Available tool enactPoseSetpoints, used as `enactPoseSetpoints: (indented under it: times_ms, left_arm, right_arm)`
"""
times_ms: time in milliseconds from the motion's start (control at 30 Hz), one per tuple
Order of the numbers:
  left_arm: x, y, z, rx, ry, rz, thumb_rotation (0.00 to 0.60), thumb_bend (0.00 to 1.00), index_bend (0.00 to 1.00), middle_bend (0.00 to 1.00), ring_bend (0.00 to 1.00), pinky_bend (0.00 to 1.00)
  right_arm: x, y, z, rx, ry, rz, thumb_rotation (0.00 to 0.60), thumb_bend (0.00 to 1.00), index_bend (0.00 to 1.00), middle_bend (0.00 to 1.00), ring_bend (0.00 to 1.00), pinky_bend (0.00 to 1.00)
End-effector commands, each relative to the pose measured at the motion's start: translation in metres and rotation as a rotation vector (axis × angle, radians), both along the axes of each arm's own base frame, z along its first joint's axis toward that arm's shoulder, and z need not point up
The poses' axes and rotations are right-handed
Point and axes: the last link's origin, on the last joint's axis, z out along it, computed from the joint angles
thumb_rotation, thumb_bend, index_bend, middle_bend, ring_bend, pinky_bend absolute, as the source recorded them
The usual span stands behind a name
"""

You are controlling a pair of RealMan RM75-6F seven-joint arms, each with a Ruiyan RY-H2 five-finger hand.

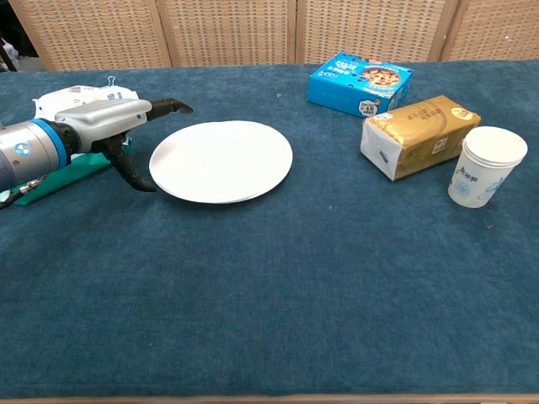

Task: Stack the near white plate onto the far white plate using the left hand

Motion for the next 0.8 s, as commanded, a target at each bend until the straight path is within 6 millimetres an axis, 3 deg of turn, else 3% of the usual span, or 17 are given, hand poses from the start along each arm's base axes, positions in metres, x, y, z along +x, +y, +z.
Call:
enactPoseSetpoints:
  times_ms: [33, 367, 800]
  left_arm:
    - [-0.007, -0.009, 0.020, -0.003, 0.064, 0.017, 0.600, 0.00, 0.00, 0.00, 0.00, 0.00]
    - [-0.015, -0.027, 0.050, 0.024, 0.011, 0.015, 0.600, 0.00, 0.00, 0.00, 0.00, 0.00]
    - [-0.028, -0.086, 0.078, -0.101, -0.061, -0.064, 0.600, 0.00, 0.00, 0.00, 0.00, 0.00]
  right_arm:
    - [0.000, 0.000, 0.000, -0.001, 0.000, 0.002, 0.600, 0.00, 0.00, 0.00, 0.00, 0.00]
    - [0.002, 0.002, 0.001, 0.000, -0.006, 0.006, 0.600, 0.00, 0.00, 0.00, 0.00, 0.00]
    - [0.004, 0.005, 0.004, -0.003, -0.024, 0.021, 0.600, 0.00, 0.00, 0.00, 0.00, 0.00]
